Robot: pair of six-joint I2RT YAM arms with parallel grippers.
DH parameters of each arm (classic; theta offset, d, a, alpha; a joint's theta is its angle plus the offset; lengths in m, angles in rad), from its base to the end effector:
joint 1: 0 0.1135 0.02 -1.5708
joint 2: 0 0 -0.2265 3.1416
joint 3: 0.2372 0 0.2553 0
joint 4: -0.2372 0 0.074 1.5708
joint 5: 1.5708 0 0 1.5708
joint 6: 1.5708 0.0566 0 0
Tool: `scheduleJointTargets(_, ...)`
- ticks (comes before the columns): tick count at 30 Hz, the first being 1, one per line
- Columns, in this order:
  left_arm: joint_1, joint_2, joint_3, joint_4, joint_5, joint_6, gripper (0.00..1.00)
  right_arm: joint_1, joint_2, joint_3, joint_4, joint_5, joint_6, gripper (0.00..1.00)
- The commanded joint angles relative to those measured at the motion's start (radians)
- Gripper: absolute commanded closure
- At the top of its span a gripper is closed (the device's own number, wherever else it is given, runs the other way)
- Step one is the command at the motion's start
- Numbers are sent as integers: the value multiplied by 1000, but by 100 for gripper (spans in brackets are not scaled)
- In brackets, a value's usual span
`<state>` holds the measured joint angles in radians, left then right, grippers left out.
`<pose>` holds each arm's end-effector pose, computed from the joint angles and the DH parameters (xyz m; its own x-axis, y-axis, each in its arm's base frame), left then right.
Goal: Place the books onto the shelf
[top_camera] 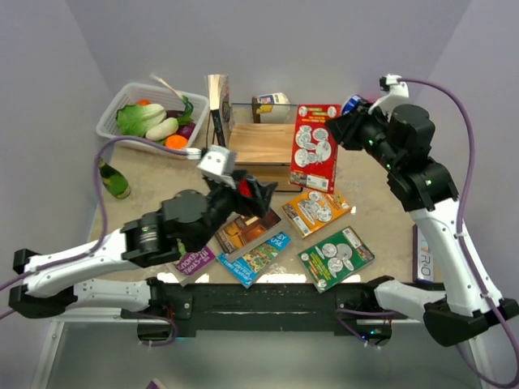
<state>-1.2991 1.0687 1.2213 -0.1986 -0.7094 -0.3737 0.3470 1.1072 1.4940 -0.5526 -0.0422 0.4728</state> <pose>0.1064 -0.2444 0.4037 -0.2146 -0.2619 -0.9409 0.5134 0.7893 -0.3368 0.2387 0.0888 0.4437 -0.3107 0.3715 -0.8749 -0.2667 0.8494 0.4553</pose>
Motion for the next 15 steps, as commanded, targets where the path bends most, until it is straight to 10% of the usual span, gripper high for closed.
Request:
scheduleJointTargets(1, -5, -142, 1, -106, -194, -54, 17, 110, 58, 104, 262, 40, -112, 100)
scheduleJointTargets(15, 9, -262, -130, -646, -487, -536, 18, 424, 193, -234, 1113, 585, -466, 100)
